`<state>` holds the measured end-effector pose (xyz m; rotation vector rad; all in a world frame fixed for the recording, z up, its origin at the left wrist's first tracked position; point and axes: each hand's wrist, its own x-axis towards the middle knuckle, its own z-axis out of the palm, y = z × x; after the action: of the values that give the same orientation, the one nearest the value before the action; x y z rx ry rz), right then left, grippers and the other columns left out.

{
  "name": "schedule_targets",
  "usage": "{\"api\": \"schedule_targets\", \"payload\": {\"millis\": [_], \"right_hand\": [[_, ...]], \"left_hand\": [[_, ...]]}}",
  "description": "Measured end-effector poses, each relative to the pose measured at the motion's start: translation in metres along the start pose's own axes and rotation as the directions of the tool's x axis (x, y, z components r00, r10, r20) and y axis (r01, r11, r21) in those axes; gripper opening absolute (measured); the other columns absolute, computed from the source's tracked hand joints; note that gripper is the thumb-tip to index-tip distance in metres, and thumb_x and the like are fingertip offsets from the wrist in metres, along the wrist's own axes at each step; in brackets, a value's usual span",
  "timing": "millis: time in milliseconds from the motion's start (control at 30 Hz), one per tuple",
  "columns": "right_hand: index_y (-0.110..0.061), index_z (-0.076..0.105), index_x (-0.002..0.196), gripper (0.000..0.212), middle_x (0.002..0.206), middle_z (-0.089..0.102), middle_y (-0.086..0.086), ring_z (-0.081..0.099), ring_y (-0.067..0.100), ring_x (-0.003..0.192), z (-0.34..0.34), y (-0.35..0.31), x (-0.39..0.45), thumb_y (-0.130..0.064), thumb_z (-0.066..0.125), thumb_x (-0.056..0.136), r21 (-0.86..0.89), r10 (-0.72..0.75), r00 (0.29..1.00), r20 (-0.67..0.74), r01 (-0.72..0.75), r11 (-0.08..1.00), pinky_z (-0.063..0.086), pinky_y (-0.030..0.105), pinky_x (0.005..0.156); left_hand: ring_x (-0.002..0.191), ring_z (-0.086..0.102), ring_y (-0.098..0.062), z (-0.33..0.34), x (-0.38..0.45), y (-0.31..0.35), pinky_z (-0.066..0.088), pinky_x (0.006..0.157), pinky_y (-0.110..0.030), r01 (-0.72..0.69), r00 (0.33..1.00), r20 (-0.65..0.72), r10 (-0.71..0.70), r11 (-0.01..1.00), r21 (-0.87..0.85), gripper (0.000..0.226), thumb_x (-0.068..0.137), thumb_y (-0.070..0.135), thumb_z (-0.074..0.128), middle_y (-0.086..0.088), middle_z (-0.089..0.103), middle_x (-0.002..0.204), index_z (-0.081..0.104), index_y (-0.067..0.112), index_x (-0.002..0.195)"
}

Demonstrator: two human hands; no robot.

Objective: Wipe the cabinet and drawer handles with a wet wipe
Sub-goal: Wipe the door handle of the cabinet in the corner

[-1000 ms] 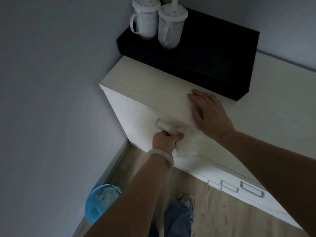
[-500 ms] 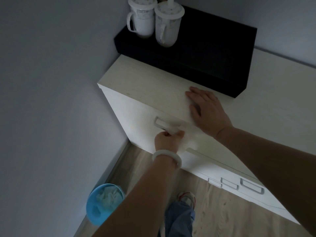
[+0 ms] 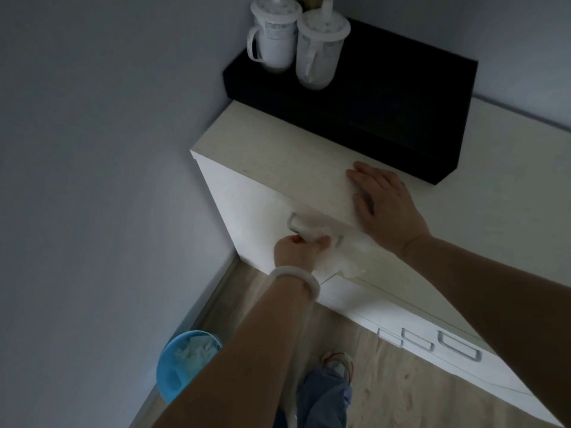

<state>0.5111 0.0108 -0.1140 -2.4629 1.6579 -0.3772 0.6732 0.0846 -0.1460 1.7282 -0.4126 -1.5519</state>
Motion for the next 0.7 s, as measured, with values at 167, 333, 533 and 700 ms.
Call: {"api": "schedule_targets", "payload": {"millis": [167, 333, 533, 700], "right_hand": [[-0.022, 0.041, 0.144, 0.052, 0.151, 0.038, -0.003, 0.033, 0.020, 0.134, 0.000, -0.001, 0.000, -0.038, 0.030, 0.095, 0.000, 0.000, 1.000, 0.001, 0.000, 1.000, 0.028, 0.041, 0.114], [-0.022, 0.041, 0.144, 0.051, 0.151, 0.038, -0.003, 0.034, 0.020, 0.134, 0.000, -0.001, 0.000, -0.037, 0.032, 0.096, -0.003, 0.001, 1.000, -0.006, -0.001, 1.000, 0.028, 0.041, 0.113], [-0.020, 0.042, 0.143, 0.049, 0.150, 0.039, -0.002, 0.034, 0.020, 0.133, 0.000, -0.001, 0.000, -0.034, 0.036, 0.097, 0.015, -0.013, 1.000, -0.018, 0.013, 1.000, 0.028, 0.039, 0.114], [-0.020, 0.042, 0.144, 0.047, 0.150, 0.039, -0.002, 0.033, 0.019, 0.134, 0.000, -0.002, 0.000, -0.029, 0.040, 0.098, 0.019, -0.010, 1.000, -0.018, 0.011, 1.000, 0.024, 0.036, 0.113]], "left_hand": [[0.070, 0.064, -0.024, -0.026, 0.026, 0.007, 0.054, 0.074, -0.034, -0.062, 0.992, -0.121, 0.039, 0.980, -0.190, 0.018, 0.062, 0.011, 0.087, -0.009, 0.073, 0.076, 0.072, 0.010, 0.072], [0.078, 0.066, -0.028, 0.009, -0.005, -0.007, 0.055, 0.083, -0.038, 0.006, 1.000, 0.013, -0.006, 0.999, -0.039, 0.016, 0.069, 0.022, 0.082, -0.011, 0.073, 0.083, 0.070, 0.012, 0.072], [0.075, 0.067, -0.024, -0.033, 0.027, 0.006, 0.055, 0.078, -0.035, -0.063, 0.992, -0.124, 0.036, 0.974, -0.220, 0.025, 0.060, 0.011, 0.087, -0.004, 0.073, 0.077, 0.074, 0.007, 0.080], [0.069, 0.060, -0.023, -0.059, 0.026, 0.012, 0.054, 0.069, -0.037, -0.111, 0.965, -0.256, 0.063, 0.977, -0.181, 0.016, 0.067, 0.011, 0.080, -0.008, 0.066, 0.075, 0.065, 0.015, 0.061]]}}
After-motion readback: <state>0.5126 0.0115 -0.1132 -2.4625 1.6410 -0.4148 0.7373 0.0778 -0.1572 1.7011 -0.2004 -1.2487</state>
